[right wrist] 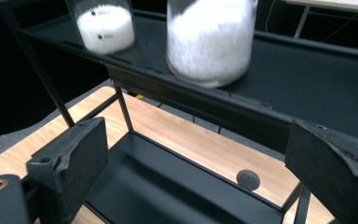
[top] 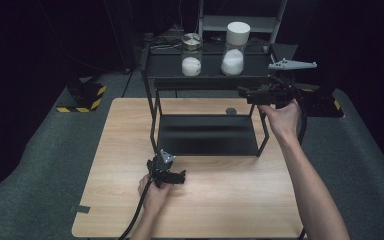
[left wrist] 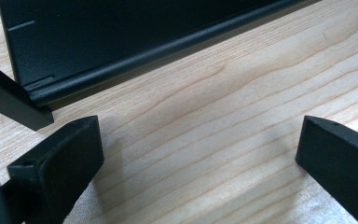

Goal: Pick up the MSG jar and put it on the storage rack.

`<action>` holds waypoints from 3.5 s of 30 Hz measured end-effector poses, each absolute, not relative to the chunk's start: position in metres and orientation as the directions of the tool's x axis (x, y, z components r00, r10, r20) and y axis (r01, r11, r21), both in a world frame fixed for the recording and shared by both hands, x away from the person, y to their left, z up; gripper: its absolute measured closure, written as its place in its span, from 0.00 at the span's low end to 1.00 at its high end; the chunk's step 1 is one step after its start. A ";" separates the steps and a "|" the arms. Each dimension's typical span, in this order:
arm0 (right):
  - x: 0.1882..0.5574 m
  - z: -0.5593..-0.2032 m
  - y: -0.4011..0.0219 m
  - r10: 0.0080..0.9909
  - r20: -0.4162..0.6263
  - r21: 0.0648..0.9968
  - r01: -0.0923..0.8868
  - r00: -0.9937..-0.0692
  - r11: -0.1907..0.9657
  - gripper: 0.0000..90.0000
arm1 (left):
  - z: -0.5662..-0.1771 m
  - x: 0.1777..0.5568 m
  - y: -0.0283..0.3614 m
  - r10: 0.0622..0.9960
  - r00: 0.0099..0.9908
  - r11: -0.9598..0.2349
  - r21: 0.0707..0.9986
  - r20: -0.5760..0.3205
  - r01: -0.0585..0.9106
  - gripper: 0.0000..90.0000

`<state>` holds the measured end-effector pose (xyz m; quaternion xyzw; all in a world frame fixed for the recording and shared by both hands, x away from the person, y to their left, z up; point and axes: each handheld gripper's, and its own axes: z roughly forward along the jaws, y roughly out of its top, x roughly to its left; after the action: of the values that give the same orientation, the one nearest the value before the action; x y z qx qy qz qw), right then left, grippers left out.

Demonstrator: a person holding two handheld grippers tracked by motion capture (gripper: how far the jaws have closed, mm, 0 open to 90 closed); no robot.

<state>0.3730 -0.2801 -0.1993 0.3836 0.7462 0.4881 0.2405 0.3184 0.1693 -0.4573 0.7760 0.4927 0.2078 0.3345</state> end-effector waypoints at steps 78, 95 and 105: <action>0.348 -0.360 -0.310 0.804 0.091 0.875 0.432 -0.588 0.217 0.07 | -0.457 0.318 0.169 0.904 0.428 -0.291 0.723 -0.007 0.626 0.01; 0.347 -0.390 -0.300 0.818 0.082 0.848 0.471 -0.570 0.243 0.07 | -0.457 0.318 0.169 0.904 0.428 -0.291 0.723 -0.007 0.627 0.01; 0.347 -0.410 -0.294 0.829 0.086 0.821 0.511 -0.552 0.255 0.07 | -0.457 0.318 0.169 0.904 0.428 -0.291 0.723 -0.007 0.627 0.01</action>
<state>0.3473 -0.2942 -0.4103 0.4352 0.7701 0.4278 0.1857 0.3184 0.1690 -0.4572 0.7762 0.4929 0.2076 0.3339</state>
